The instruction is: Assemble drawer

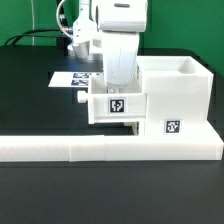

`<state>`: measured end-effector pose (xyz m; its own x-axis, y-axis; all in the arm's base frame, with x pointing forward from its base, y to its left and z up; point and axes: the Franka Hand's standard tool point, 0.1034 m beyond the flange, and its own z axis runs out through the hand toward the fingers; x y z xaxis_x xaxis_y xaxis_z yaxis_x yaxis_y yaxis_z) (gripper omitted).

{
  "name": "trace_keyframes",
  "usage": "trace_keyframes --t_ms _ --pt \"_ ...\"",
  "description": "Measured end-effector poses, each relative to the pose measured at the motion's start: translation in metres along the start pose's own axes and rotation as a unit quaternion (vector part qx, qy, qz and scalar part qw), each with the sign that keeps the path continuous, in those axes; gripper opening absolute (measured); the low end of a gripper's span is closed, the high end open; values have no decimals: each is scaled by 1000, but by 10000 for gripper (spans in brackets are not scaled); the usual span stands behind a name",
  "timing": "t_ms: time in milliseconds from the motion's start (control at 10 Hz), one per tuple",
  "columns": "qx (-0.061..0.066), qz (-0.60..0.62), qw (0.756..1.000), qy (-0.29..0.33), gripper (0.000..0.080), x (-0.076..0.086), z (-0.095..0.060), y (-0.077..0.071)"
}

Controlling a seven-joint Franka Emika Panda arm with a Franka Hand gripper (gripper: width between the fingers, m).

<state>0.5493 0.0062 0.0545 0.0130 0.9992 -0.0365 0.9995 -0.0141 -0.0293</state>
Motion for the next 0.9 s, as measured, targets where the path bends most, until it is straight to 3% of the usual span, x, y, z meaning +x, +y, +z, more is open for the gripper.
trace_keyframes --t_ms 700,900 --pt "0 6 1000 -1 39 2 0 0" --pt "13 6 1000 -5 39 0 -1 -1"
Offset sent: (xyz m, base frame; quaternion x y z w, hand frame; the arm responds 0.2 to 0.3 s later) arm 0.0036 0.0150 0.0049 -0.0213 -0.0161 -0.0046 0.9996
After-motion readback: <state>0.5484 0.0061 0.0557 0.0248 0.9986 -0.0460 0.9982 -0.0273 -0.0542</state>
